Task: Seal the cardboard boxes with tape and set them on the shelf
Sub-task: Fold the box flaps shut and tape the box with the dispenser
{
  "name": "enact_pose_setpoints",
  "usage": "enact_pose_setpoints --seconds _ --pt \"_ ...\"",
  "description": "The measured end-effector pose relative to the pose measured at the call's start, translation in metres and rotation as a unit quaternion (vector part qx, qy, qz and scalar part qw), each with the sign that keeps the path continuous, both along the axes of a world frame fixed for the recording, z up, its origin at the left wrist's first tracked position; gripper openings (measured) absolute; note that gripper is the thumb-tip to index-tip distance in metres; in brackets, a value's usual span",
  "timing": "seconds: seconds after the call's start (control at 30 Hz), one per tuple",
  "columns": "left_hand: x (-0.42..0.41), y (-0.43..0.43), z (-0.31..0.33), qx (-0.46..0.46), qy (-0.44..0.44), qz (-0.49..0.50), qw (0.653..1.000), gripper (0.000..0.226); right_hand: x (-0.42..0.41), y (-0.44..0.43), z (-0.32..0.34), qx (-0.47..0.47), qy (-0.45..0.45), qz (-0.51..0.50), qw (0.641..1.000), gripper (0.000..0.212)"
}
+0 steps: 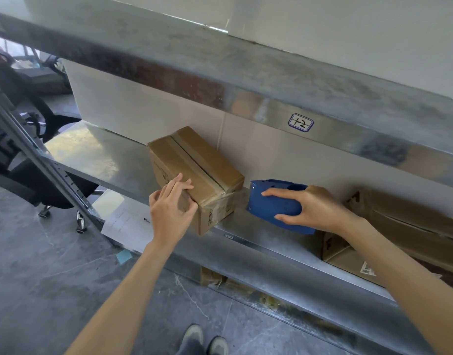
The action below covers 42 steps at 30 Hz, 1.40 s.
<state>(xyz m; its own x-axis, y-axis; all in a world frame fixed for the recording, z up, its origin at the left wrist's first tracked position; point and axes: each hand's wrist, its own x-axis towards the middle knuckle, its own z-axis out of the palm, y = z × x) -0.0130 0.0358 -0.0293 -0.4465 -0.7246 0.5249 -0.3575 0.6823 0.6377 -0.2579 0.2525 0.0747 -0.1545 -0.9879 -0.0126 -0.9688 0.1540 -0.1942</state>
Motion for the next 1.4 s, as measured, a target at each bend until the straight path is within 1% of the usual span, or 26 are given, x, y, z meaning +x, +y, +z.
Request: enact_pose_setpoints --seconds 0.2,0.27,0.33,0.47,0.6,0.67,0.77,0.9,0.93,1.0,1.13,1.2,1.33,1.4 --pt "-0.004 -0.004 0.000 -0.001 0.029 0.022 0.999 0.018 0.003 0.002 0.004 -0.001 0.002 0.003 1.000 0.062" --pt "-0.005 -0.006 0.001 0.003 0.031 0.025 0.999 0.019 0.003 0.003 0.005 -0.004 0.008 0.004 1.000 0.063" --pt "-0.003 -0.003 -0.002 -0.007 0.018 0.016 1.000 0.024 0.004 0.003 0.007 -0.005 0.012 0.004 1.000 0.062" --pt "0.002 0.003 -0.005 -0.012 0.019 -0.003 1.000 0.040 0.008 0.001 0.009 -0.003 0.024 0.002 1.000 0.060" --pt "0.003 0.002 -0.006 -0.009 -0.031 -0.022 0.999 0.054 0.009 -0.001 0.011 -0.002 0.033 0.002 0.999 0.059" --pt "0.003 0.001 -0.006 -0.004 -0.041 -0.026 0.999 0.057 0.009 0.000 0.011 0.001 0.031 -0.001 1.000 0.059" --pt "0.003 -0.001 -0.004 -0.014 -0.045 -0.021 0.999 0.054 0.010 0.001 0.012 -0.001 0.038 -0.007 0.999 0.059" --pt "0.001 -0.004 -0.002 -0.027 -0.025 0.002 0.999 0.036 0.013 0.004 0.016 -0.005 0.038 -0.014 0.999 0.058" --pt "0.000 -0.003 -0.002 -0.026 -0.021 0.002 0.999 0.035 0.014 0.004 0.017 -0.006 0.039 -0.016 0.999 0.058" --pt "0.001 -0.001 -0.001 -0.018 -0.028 -0.010 0.999 0.041 0.014 0.004 0.019 -0.006 0.046 -0.014 0.999 0.058" --pt "0.009 0.003 -0.001 -0.001 -0.087 -0.067 0.994 0.065 0.015 0.000 0.024 -0.007 0.049 -0.009 0.999 0.057" --pt "0.011 0.004 0.001 -0.004 -0.099 -0.095 0.991 0.068 0.014 -0.003 0.024 -0.004 0.053 -0.004 0.999 0.057" --pt "0.009 0.011 0.000 -0.015 -0.097 -0.084 0.992 0.072 0.006 -0.006 0.021 0.001 0.056 -0.004 0.998 0.060" --pt "0.006 0.015 -0.006 -0.009 -0.100 -0.069 0.993 0.083 0.005 -0.008 0.019 0.006 0.048 -0.006 0.999 0.061"
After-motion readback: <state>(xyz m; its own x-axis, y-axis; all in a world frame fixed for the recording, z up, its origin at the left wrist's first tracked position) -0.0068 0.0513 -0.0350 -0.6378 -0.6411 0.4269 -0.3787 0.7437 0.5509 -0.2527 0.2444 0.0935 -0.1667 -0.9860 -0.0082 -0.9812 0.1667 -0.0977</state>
